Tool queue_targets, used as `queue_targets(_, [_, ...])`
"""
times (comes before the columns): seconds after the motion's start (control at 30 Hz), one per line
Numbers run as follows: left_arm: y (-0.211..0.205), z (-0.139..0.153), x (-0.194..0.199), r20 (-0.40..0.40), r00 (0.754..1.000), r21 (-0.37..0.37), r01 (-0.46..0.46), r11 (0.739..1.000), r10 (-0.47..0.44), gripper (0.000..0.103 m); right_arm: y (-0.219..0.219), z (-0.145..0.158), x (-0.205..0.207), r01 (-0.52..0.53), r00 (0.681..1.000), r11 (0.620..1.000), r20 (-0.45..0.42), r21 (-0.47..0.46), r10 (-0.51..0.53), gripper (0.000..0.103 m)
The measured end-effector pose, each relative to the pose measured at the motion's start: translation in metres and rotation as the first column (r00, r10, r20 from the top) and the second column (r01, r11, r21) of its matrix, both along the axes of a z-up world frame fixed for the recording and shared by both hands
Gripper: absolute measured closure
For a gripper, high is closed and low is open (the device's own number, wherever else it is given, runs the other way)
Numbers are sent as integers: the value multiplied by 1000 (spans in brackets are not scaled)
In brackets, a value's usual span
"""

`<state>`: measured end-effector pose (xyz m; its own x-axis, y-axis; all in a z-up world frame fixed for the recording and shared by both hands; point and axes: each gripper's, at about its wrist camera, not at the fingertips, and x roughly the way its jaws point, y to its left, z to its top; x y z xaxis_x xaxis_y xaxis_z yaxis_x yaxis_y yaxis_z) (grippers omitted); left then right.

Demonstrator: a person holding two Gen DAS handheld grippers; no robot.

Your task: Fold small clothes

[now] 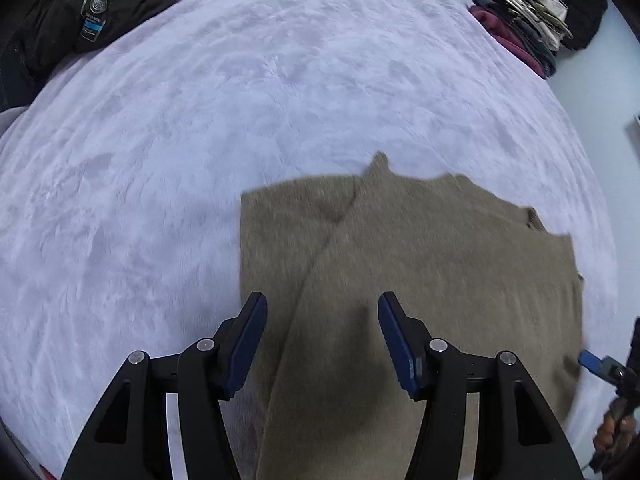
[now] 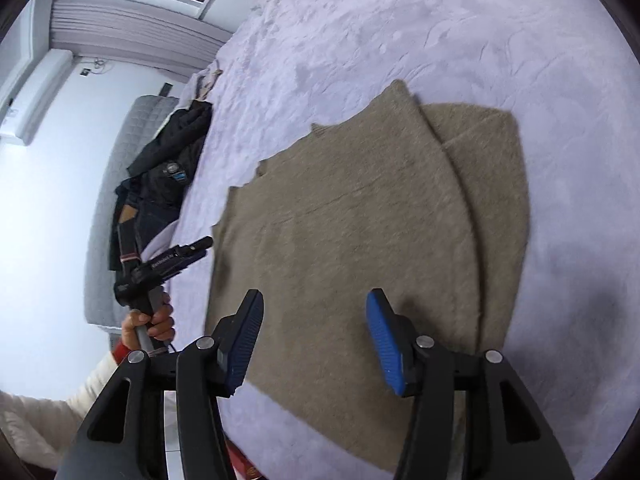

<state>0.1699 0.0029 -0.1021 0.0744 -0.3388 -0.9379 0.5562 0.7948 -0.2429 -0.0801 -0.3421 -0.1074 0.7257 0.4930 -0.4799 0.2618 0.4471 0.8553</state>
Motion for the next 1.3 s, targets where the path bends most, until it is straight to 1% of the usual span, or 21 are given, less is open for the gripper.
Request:
queue_targets(0.07, [16, 3, -17, -45, 999, -1, 31, 1000, -31, 44, 22, 3, -4, -47, 999, 999, 18, 25, 47, 45])
queue_targets(0.13, [32, 0, -35, -90, 995, 5, 47, 999, -46, 44, 45, 3, -4, -85, 996, 995, 18, 52, 84, 45])
queue_targets(0.17, [39, -3, -43, -109, 993, 9, 52, 999, -51, 44, 61, 0, -4, -104, 995, 991, 14, 81, 103, 45])
queue_targets(0.23, [53, -11, -55, -138, 989, 12, 56, 998, -53, 44, 88, -6, -4, -128, 992, 983, 7, 135, 128, 45])
queue_targets(0.37, [73, -20, -68, -177, 983, -13, 52, 999, -53, 44, 140, -19, -3, -135, 989, 973, -34, 188, 143, 45])
queue_targets(0.43, [79, -22, -69, -189, 980, -32, 56, 998, -61, 44, 157, -25, -3, -108, 991, 972, -57, 210, 122, 45])
queue_targets(0.53, [86, -26, -67, -200, 977, -49, 72, 996, -80, 44, 176, -37, 1, -36, 994, 968, -91, 250, 60, 45])
queue_targets(0.63, [97, -29, -62, -209, 973, -63, 91, 994, -103, 44, 187, -44, 6, 21, 993, 971, -120, 238, 8, 45])
queue_targets(0.73, [97, -33, -58, -230, 966, -110, 96, 989, -119, 44, 188, -48, 8, 63, 992, 963, -121, 260, -33, 45])
queue_targets(0.8, [94, -31, -60, -221, 964, -148, 114, 982, -145, 44, 188, -49, 12, 95, 990, 959, -123, 266, -64, 45])
queue_targets(0.87, [91, -29, -61, -223, 960, -181, 129, 975, -168, 45, 184, -52, 16, 141, 986, 945, -123, 294, -109, 45])
queue_targets(0.9, [89, -30, -62, -228, 957, -196, 133, 972, -177, 48, 183, -54, 18, 166, 983, 935, -124, 313, -133, 45])
queue_targets(0.93, [86, -31, -62, -239, 953, -204, 141, 969, -189, 76, 181, -56, 20, 191, 980, 923, -124, 334, -158, 47])
queue_targets(0.97, [83, -34, -63, -248, 947, -184, 160, 970, -204, 98, 179, -58, 23, 220, 974, 906, -127, 361, -186, 55])
queue_targets(1.0, [80, -35, -64, -238, 948, -158, 177, 972, -211, 97, 178, -59, 25, 237, 970, 899, -136, 369, -200, 89])
queue_targets(1.03, [81, -33, -65, -220, 949, -151, 193, 969, -224, 97, 177, -57, 28, 242, 968, 901, -152, 359, -200, 95])
queue_targets(1.1, [88, -26, -67, -183, 952, -137, 223, 965, -246, 97, 175, -41, 31, 213, 975, 930, -123, 299, -184, 95])
queue_targets(1.13, [92, -25, -67, -172, 953, -129, 230, 965, -250, 97, 176, -30, 31, 187, 980, 949, -106, 252, -165, 95])
queue_targets(1.2, [102, -31, -66, -188, 951, -130, 222, 966, -243, 97, 176, -20, 27, 155, 985, 969, -105, 193, -137, 95])
queue_targets(1.23, [105, -36, -67, -195, 951, -124, 217, 968, -238, 97, 177, -22, 26, 144, 985, 974, -118, 175, -125, 95])
queue_targets(1.3, [107, -44, -72, -180, 955, -110, 219, 970, -236, 97, 180, -36, 24, 126, 978, 981, -182, 148, -98, 96])
